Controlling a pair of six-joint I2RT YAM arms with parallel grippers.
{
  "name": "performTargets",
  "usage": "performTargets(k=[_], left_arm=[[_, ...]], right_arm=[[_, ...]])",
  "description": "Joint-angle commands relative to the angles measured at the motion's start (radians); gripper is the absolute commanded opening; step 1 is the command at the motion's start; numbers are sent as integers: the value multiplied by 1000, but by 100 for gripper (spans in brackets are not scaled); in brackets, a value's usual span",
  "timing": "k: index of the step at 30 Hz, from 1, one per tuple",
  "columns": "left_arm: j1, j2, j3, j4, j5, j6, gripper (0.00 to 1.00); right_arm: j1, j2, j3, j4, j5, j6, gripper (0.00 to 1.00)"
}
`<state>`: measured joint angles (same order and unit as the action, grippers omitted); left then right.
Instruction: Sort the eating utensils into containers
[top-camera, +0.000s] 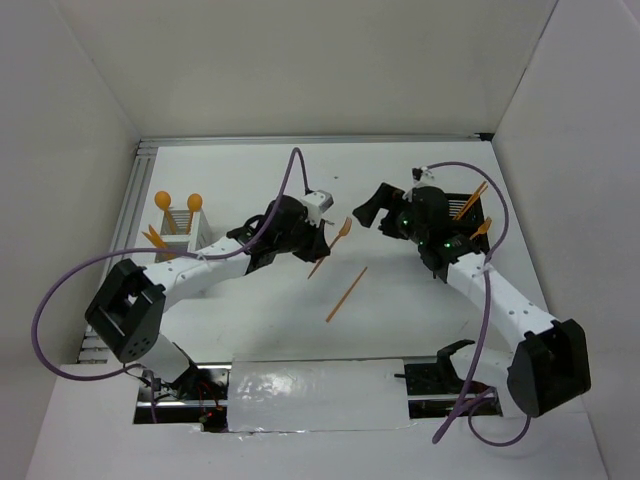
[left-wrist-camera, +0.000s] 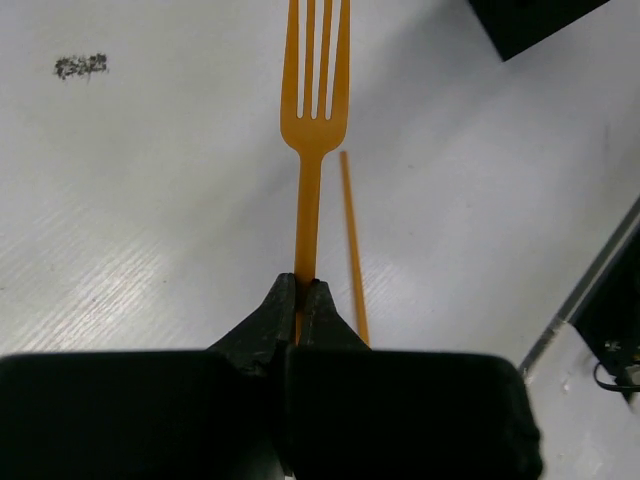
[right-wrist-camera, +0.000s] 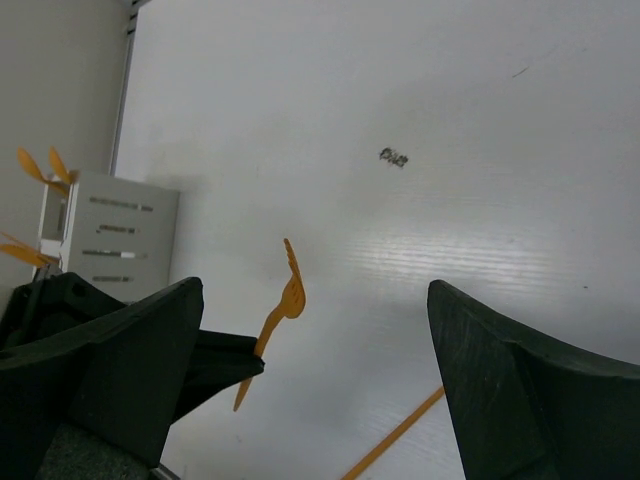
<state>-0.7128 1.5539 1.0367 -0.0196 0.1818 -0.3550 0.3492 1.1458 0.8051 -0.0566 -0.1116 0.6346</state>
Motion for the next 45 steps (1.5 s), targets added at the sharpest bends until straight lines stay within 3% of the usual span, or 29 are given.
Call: performTargets(k=[1, 8, 12, 15, 17, 19, 20, 21, 23, 24, 25, 26, 27, 29, 37, 45], left_arm=[[4, -29, 19, 40, 76, -35, 0], [4, -57, 36, 49, 107, -44, 0], [4, -58, 52, 44, 104, -44, 0], [6, -58, 54, 49, 102, -42, 0], [4, -57, 52, 50, 91, -45, 0], [4, -57, 54, 59, 93, -42, 0], [6, -57, 54, 60, 108, -42, 0], [6, -52, 57, 61, 114, -39, 2], [6, -54, 59, 64, 119, -33, 13], [6, -54, 59, 64, 120, -33, 30], [6, -63, 56, 58, 122, -33, 49], [6, -69, 49, 56, 122, -33, 49], [6, -78, 46, 49, 119, -35, 65], [7, -110, 26, 41, 101, -32, 75], [47, -233, -87, 40, 116, -18, 84], [52, -207, -129, 43, 162, -30, 83]], right_arm=[[81, 37, -1, 126, -10, 33, 99], [194, 112, 11, 155, 62, 31, 94], [227, 153, 20, 150, 85, 34, 81], [244, 175, 51, 112, 128, 20, 61], [246, 172, 51, 89, 142, 16, 57], [249, 169, 51, 89, 142, 13, 43], [247, 169, 51, 80, 142, 11, 28], [247, 169, 51, 80, 153, 8, 19], [244, 163, 63, 58, 170, 7, 7], [243, 161, 78, 26, 199, 4, 1], [229, 157, 101, -14, 232, -10, 0], [218, 154, 117, -35, 251, -32, 0], [205, 154, 144, -55, 268, -44, 0], [150, 134, 172, -95, 306, -87, 0], [-111, -53, 255, -258, 558, -239, 1], [-433, -169, 195, -246, 557, -305, 4]])
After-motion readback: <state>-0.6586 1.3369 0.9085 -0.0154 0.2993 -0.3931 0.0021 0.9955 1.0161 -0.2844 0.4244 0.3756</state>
